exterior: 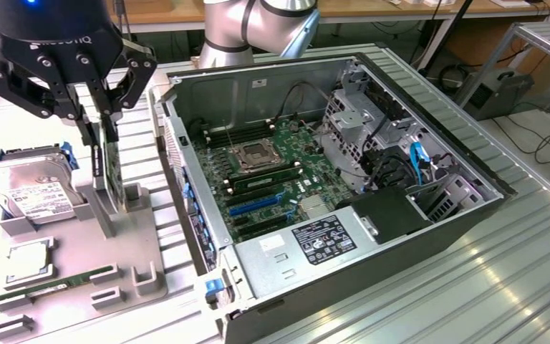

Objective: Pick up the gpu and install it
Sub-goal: 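Pick up the gpu and move the gpu toward the slot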

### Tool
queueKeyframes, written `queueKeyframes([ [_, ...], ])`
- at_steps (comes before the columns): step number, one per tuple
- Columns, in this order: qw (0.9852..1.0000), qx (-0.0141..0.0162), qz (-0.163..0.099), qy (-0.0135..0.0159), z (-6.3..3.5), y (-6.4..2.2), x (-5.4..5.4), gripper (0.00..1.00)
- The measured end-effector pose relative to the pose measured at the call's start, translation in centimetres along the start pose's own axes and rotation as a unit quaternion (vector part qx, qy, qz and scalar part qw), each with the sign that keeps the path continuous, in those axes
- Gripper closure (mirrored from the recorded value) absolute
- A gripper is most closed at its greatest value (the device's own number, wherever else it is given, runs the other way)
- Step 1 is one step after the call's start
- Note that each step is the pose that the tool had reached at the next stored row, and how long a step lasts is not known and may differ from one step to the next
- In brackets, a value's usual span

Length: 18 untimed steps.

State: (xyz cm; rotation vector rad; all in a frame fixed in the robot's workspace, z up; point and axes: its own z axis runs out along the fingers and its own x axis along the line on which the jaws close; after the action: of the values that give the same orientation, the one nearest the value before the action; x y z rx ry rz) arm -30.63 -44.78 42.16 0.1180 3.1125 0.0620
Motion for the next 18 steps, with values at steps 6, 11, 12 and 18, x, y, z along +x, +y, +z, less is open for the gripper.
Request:
queueKeyframes([
  [6,1.0000,0.0000,0.000,-0.0001,-0.47,0.02,-0.01,0.74],
  [11,1.0000,0.0000,0.000,0.0000,-0.75,0.03,-0.02,0.74],
  [12,1.0000,0.0000,0.000,0.0000,-0.75,0.03,-0.02,0.74],
  [18,1.0000,0.0000,0.000,0.0000,-0.76,0.03,-0.04,0.74],
])
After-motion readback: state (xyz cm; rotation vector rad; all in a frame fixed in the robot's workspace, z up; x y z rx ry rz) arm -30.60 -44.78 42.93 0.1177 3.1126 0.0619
